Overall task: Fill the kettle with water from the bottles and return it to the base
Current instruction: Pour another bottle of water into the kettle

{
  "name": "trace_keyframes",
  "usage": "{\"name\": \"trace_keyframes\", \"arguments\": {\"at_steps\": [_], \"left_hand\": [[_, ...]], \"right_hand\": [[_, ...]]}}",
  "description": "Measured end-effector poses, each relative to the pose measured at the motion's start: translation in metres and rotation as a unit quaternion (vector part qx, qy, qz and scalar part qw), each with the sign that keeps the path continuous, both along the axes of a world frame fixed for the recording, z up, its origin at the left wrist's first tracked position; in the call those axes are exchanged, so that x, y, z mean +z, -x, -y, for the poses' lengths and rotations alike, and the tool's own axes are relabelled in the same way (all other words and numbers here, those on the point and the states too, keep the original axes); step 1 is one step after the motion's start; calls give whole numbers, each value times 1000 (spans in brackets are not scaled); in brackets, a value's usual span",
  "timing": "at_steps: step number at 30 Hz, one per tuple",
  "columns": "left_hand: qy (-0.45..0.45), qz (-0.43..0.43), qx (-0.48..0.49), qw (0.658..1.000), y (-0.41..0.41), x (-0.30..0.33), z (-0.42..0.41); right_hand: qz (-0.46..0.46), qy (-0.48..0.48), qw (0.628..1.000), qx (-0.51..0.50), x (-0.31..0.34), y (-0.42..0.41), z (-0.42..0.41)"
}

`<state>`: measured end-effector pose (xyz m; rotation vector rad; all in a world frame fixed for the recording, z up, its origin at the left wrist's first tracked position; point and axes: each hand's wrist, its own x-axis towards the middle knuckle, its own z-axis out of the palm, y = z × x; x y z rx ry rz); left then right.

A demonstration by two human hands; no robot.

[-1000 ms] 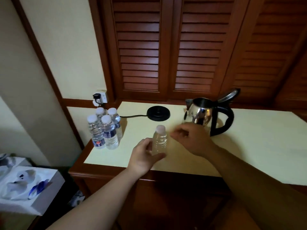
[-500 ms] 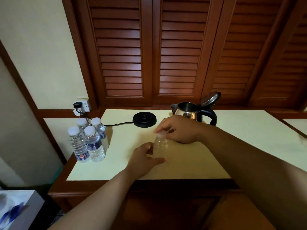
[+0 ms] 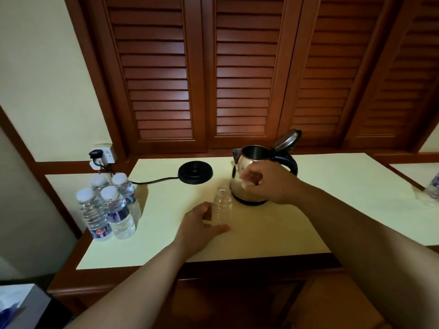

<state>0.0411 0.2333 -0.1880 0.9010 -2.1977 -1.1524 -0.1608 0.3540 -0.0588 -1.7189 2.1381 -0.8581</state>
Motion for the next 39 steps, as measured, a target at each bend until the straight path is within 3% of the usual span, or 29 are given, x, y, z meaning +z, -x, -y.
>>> {"name": "trace_keyframes", "arguments": {"at_steps": [9, 13, 19, 23, 28, 39], "left_hand": [[-18, -65, 33, 997, 38, -7, -5], [-70, -133, 29, 988, 51, -8, -9], [-47, -149, 33, 987, 64, 17, -3], [34, -107, 15, 994, 73, 54, 28], [151, -9, 4, 988, 87, 108, 62], [345, 188, -57, 918, 108, 156, 91]], "right_hand": [[-23, -74, 987, -142, -115, 83, -50], [-34, -47, 983, -171, -133, 96, -47], [-59, -4, 969, -242, -149, 100, -49], [-108, -92, 964, -224, -151, 98, -49], [-117, -119, 964, -208, -153, 101, -47], [-122, -111, 962, -219, -158, 105, -43]]}}
